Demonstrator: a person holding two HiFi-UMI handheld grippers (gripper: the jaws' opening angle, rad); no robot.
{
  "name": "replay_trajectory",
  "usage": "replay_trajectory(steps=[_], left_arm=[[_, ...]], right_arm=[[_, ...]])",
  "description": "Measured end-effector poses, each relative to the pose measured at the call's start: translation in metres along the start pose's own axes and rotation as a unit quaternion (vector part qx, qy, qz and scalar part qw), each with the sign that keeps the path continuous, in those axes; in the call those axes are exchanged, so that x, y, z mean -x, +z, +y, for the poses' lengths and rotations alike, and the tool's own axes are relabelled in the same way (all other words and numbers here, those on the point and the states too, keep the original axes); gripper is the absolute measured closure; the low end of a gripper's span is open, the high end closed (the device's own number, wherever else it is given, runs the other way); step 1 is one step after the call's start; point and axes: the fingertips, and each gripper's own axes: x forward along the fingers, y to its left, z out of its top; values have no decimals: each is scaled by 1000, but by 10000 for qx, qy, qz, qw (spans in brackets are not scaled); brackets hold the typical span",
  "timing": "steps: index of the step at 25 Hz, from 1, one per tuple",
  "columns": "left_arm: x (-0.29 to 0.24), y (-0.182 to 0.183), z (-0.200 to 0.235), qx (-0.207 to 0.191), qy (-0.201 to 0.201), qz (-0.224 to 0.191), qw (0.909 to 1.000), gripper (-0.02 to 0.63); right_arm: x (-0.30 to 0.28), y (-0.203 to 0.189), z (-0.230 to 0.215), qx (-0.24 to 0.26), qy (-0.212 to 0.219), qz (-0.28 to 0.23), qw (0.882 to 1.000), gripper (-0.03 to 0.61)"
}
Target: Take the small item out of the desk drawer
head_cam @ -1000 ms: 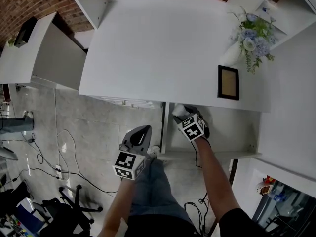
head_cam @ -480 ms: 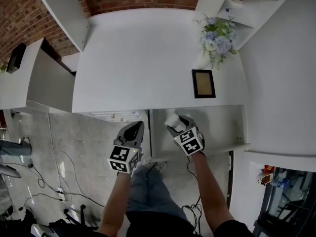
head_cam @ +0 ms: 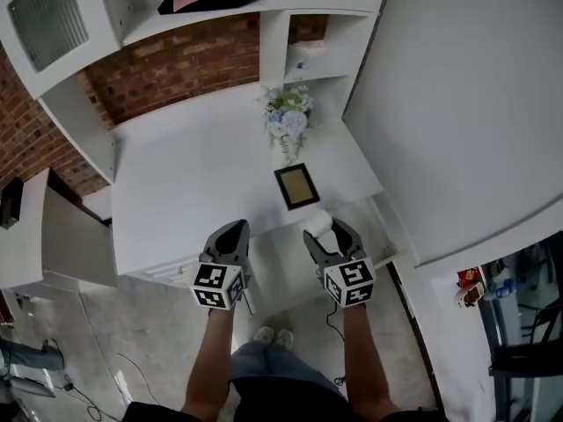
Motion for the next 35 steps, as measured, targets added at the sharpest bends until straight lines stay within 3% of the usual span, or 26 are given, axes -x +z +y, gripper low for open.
replay_trajectory(steps=[5, 13, 25, 35], left_arm=[[-24, 37, -37, -235, -428, -295, 9984, 604], [-32, 73, -77, -532, -807, -686, 9929, 604], [-31, 72, -93, -611, -904, -642, 9920, 604], [-31, 69, -92, -585, -935, -610, 9920, 604]], right_arm=[[51, 48, -43, -169, -850, -764, 9933, 318], [113, 71, -80, -365, -1873, -1462, 9707, 318], [135, 71, -91, -346, -2268, -1566, 9606, 318], [131, 67, -88, -279, -2285, -1445, 9624, 318]])
